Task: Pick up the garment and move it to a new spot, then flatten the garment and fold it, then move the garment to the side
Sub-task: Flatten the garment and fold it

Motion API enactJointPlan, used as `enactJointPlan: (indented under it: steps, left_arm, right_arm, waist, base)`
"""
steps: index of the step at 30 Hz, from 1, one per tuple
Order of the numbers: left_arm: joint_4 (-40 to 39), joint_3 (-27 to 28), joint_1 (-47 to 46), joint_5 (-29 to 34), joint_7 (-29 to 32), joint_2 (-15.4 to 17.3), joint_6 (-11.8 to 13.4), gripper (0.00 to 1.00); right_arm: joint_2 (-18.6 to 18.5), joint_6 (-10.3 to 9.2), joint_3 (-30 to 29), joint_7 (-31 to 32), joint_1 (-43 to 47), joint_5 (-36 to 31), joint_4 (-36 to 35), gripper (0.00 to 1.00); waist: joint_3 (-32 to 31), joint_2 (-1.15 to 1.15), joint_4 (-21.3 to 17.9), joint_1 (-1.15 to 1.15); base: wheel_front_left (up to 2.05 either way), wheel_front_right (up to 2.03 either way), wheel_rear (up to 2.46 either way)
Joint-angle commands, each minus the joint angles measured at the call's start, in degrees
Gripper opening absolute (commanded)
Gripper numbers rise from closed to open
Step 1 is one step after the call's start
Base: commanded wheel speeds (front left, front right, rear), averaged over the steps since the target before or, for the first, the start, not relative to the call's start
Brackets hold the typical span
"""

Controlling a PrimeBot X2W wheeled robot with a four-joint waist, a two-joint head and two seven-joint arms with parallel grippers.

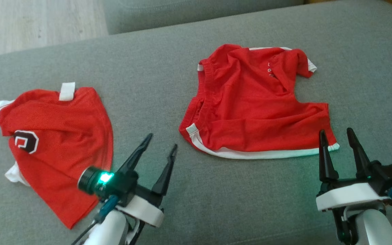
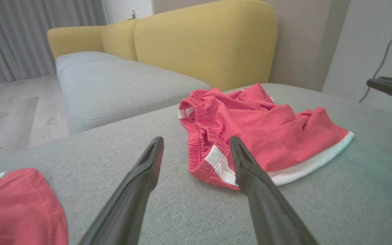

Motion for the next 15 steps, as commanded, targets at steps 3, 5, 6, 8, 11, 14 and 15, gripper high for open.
enactJointPlan:
  steps: [3, 5, 6, 8, 11, 14, 15]
  left_arm:
    - [1.36, -2.35, -6.85, 1.78, 0.53, 3.12, -0.60, 1.00]
    - [3.24, -5.19, -9.46, 2.69, 1.69, 4.68, -0.72, 1.00]
    - [4.18, -6.54, -10.79, 2.86, 2.27, 5.32, -0.75, 1.00]
    - [5.92, -9.60, -13.54, 2.60, 3.21, 6.48, -0.78, 1.00]
    - [8.55, -14.16, -17.39, 0.70, 4.46, 7.88, -0.79, 1.00]
    - [10.92, -18.40, -20.90, -1.30, 5.71, 9.15, -0.80, 1.00]
    - [11.55, -19.62, -22.00, -1.95, 5.96, 9.48, -0.80, 1.00]
  right_arm:
    - [-0.25, -0.04, 1.62, -0.61, -2.51, 0.83, -1.97, 1.00]
    - [-0.25, -0.04, 1.68, -0.61, -2.75, 1.15, -2.03, 1.00]
    - [-0.25, -0.04, 1.75, -0.61, -2.87, 1.27, -2.06, 1.00]
    - [-0.25, -0.04, 1.90, -0.61, -3.16, 1.52, -1.92, 1.00]
    - [-0.25, -0.04, 2.20, -0.61, -3.64, 1.88, -1.62, 1.00]
    - [-0.25, -0.04, 2.46, -0.61, -4.07, 2.39, -1.36, 1.00]
    - [-0.25, -0.04, 2.51, -0.61, -4.21, 2.56, -1.25, 1.00]
  waist:
    - [1.45, 0.00, -0.61, 0.00]
    - [2.23, 0.00, -0.84, 0.00]
    - [2.65, 0.00, -0.95, 0.00]
    - [3.46, 0.00, -1.24, 0.00]
    - [4.58, 0.00, -1.80, 0.00]
    - [5.56, 0.00, -2.44, 0.00]
    - [5.83, 0.00, -2.64, 0.00]
  base:
    - [0.00, 0.00, 0.00]
    - [0.00, 0.00, 0.00]
    - [0.00, 0.00, 0.00]
    - [0.00, 0.00, 0.00]
    - [0.00, 0.00, 0.00]
    - [0.00, 0.00, 0.00]
    - [0.00, 0.00, 0.00]
